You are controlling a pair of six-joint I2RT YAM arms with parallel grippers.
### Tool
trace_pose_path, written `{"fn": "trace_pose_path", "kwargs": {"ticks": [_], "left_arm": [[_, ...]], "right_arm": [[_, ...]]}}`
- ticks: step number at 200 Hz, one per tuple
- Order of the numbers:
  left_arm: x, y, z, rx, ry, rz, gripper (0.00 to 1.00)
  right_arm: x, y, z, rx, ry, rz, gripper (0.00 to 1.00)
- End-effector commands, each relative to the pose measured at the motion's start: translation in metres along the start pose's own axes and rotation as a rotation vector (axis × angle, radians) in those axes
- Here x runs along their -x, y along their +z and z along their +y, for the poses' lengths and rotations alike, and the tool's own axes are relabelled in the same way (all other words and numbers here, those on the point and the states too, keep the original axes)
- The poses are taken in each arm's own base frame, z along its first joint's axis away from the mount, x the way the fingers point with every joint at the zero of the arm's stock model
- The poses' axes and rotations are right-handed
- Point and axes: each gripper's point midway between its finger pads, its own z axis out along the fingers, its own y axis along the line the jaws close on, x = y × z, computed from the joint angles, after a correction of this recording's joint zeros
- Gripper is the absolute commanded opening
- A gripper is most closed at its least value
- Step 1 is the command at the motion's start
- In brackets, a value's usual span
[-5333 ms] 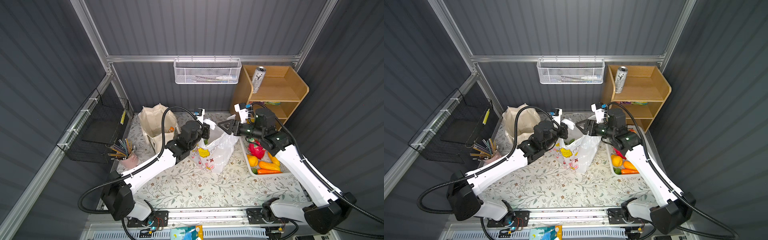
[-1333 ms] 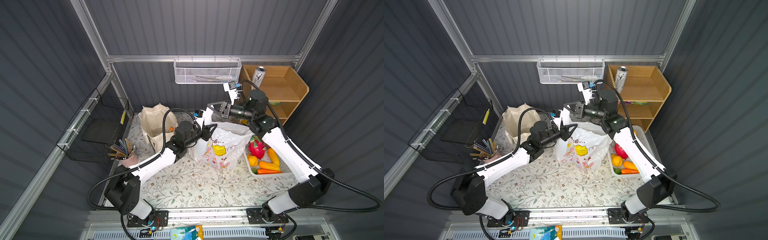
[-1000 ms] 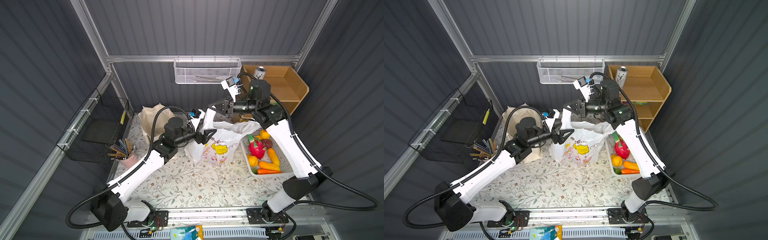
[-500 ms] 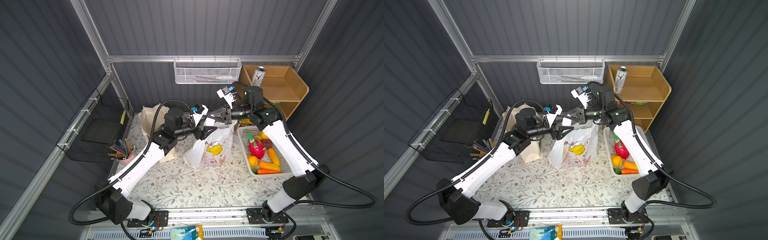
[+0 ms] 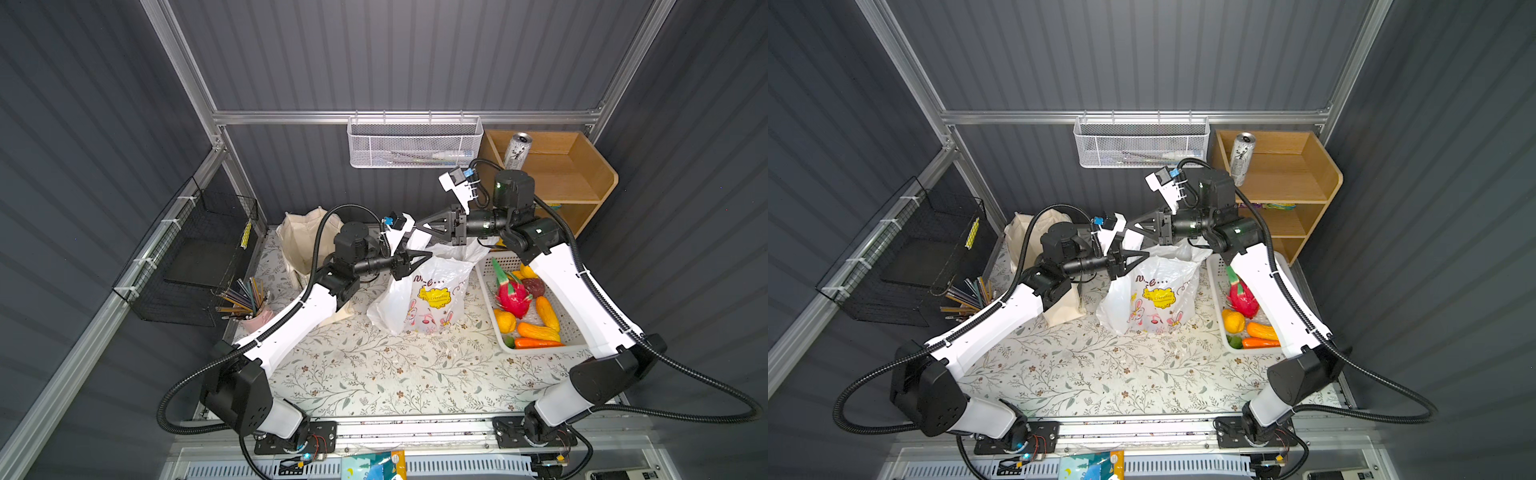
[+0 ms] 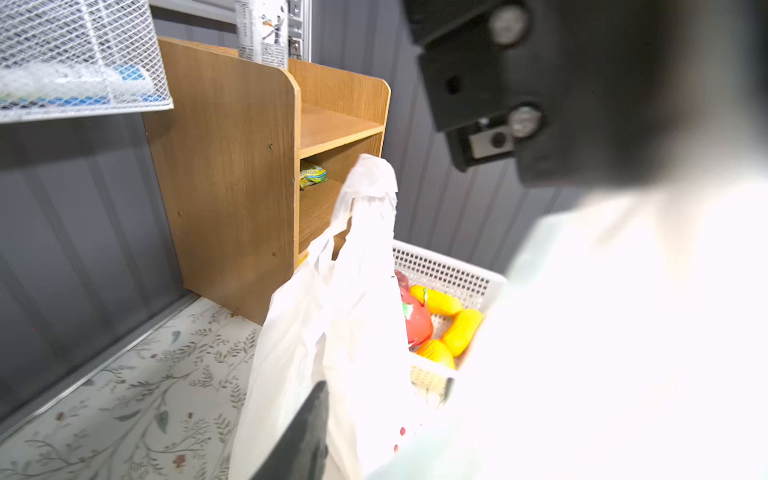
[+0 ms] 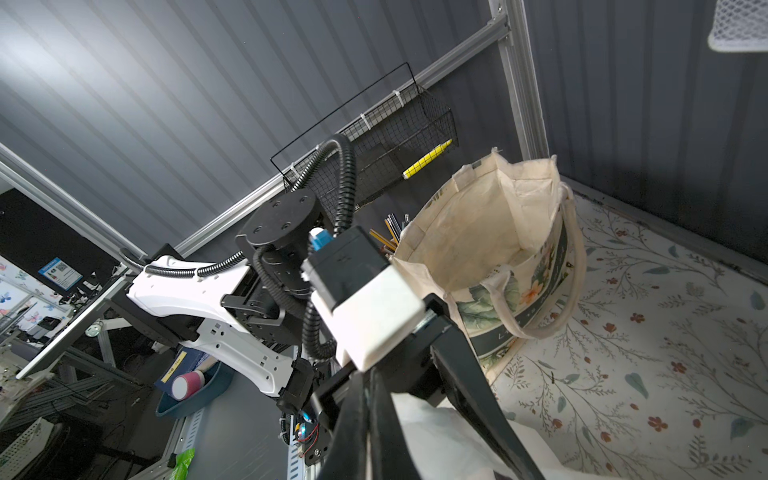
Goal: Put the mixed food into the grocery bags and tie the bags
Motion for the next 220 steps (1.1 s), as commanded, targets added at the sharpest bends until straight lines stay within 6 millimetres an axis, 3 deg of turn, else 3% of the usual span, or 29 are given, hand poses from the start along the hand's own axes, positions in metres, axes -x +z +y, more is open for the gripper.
{"fn": "trace_pose_path", "kwargs": {"ticks": [1, 63, 77, 98, 105, 111, 127, 152, 181, 201, 220], "left_arm": [[0.007, 0.000, -0.001, -0.056, -0.039, -0.045, 0.39], [-0.011, -0.003, 0.007, -0.075, -0.124, -0.051, 0.37], [-0.011, 0.000, 0.009, -0.082, -0.138, -0.061, 0.30], [-0.014, 0.005, 0.012, -0.096, -0.172, -0.073, 0.08], [-0.015, 0.006, 0.014, -0.096, -0.182, -0.077, 0.00], [-0.015, 0.007, 0.015, -0.092, -0.187, -0.078, 0.00], [-0.021, 0.006, 0.020, -0.068, -0.196, -0.069, 0.00], [-0.025, 0.003, 0.024, -0.045, -0.192, -0.054, 0.00], [-0.029, 0.002, 0.026, -0.036, -0.187, -0.037, 0.00], [-0.032, 0.002, 0.027, -0.034, -0.190, -0.026, 0.00], [-0.033, 0.001, 0.027, -0.034, -0.192, -0.023, 0.00]], "right_arm": [[0.011, -0.008, 0.020, 0.033, -0.057, -0.035, 0.00], [0.012, -0.010, 0.015, 0.024, -0.051, -0.044, 0.00], [0.011, -0.010, 0.015, 0.027, -0.047, -0.044, 0.00], [0.010, -0.009, 0.011, 0.016, -0.037, -0.045, 0.00], [0.011, -0.011, 0.005, -0.010, -0.027, -0.052, 0.15], [0.013, -0.015, 0.002, -0.032, -0.018, -0.062, 0.29], [0.020, -0.038, -0.019, -0.152, 0.031, -0.124, 0.50], [0.023, -0.103, -0.065, -0.425, 0.180, -0.282, 0.61], [-0.017, -0.175, -0.113, -0.840, 0.351, -0.353, 0.71], [-0.045, -0.199, -0.132, -0.978, 0.434, -0.367, 0.73], [-0.064, -0.202, -0.140, -1.014, 0.478, -0.347, 0.73]]}}
